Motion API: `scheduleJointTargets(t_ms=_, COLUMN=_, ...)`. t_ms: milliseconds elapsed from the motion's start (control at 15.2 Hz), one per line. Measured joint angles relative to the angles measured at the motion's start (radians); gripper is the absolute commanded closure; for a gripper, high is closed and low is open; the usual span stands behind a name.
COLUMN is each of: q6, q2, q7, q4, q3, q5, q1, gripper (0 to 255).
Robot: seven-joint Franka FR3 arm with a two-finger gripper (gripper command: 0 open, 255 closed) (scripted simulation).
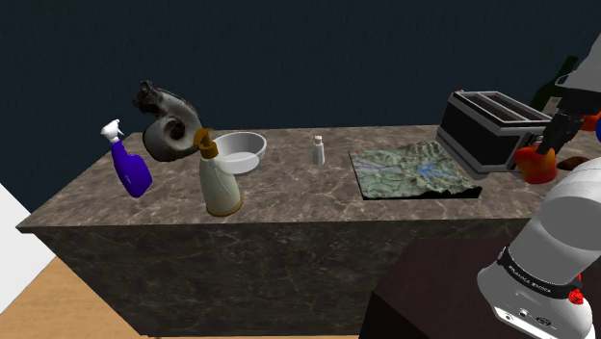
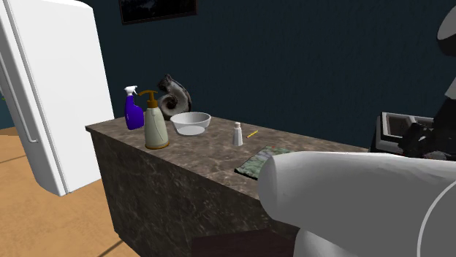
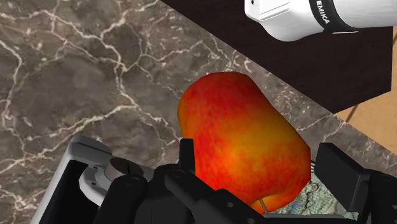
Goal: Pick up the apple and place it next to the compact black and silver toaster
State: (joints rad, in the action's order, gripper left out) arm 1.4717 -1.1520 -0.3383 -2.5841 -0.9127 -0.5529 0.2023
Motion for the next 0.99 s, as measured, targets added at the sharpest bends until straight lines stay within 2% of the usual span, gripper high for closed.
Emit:
scheduleJointTargets(t_ms=726, q6=0.119, q2=0.009, q7=-0.009, q4=-0.1, q3=-0.12, q5=-0.104, q1=0.015, gripper=255)
scheduleJointTargets(t_ms=990, q6=0.131, q2=0.01, q7=-0.008, q4=-0.11, q3=-0.131, q5=-0.113, q1=0.017, gripper=255)
